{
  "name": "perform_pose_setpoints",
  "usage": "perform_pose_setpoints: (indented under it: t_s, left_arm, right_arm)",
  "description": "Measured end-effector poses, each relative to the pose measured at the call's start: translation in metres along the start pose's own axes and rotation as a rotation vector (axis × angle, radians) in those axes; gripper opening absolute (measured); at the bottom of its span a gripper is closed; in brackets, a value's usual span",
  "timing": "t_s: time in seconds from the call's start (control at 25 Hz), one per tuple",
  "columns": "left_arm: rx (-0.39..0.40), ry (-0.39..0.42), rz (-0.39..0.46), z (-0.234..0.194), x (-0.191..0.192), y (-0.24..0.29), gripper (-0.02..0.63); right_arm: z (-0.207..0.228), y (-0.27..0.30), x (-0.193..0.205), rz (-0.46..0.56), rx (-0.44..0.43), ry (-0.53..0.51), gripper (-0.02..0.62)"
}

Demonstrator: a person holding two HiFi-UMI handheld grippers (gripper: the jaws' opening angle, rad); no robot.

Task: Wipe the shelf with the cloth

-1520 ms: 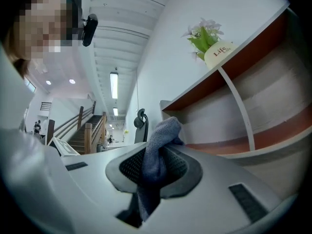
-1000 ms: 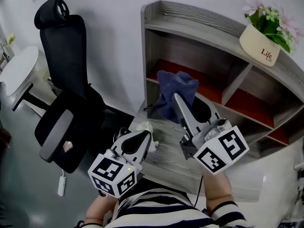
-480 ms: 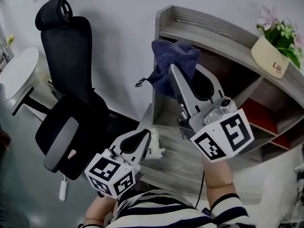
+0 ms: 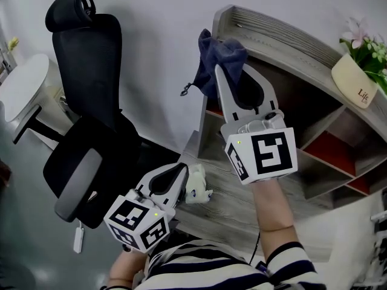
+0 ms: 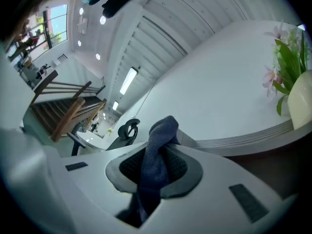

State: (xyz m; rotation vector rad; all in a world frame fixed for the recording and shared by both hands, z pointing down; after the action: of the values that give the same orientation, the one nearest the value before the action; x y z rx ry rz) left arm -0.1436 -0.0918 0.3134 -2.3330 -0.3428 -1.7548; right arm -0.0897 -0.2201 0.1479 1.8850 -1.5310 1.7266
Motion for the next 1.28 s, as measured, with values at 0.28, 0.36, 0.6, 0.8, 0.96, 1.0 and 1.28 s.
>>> perform_pose_setpoints:
  t_s: [0.28,0.36,0.6,0.8,0.96,1.0,1.28]
  left_arm:
    - [-0.003,-0.012,0.002,-0.007,0.003,-0.001,0.021]
    - [0.004,-0.015,0.001,-0.006,0.003,-0.002,0.021]
    - [0.027,0.003,0.001,-0.002,0.005,0.002,0.021]
    - [0.043,-0.003,-0.003,0.001,0.008,0.005,0.021]
    - [0.075,0.001,-0.006,0.005,0.009,0.005,0.021]
    - [0.078,0.001,-0.007,0.005,0.010,0.005,0.021]
    - [0.088,-0.011,-0.012,0.008,0.011,0.007,0.021]
  right_arm:
    - [-0.009,-0.003,0.040,-0.137,0.012,-0.055,0.071]
    - [-0.012,-0.008,0.050,-0.167,0.010,-0.042,0.072]
    - [-0.026,-0.020,0.073,-0.246,-0.005,-0.033,0.072]
    - [-0.037,-0.030,0.096,-0.331,-0.039,-0.037,0.072]
    - [-0.046,-0.037,0.114,-0.408,-0.076,-0.034,0.072]
    - [-0.048,-0.039,0.117,-0.424,-0.084,-0.032,0.071]
    - [-0.056,-0.048,0.131,-0.511,-0.141,-0.030,0.072]
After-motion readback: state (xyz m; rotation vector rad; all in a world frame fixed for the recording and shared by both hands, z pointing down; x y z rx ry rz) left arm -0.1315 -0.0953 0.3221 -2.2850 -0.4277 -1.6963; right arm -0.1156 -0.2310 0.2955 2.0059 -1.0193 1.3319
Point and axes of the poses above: the fingertips, and each gripper's own axes: y forward along the fingers, z to its right, x out of its underside, the point moved 3 cm from there along -y, backward along the fingers, and after that the axes turned 9 degrees about z, right-handed, at the moved point
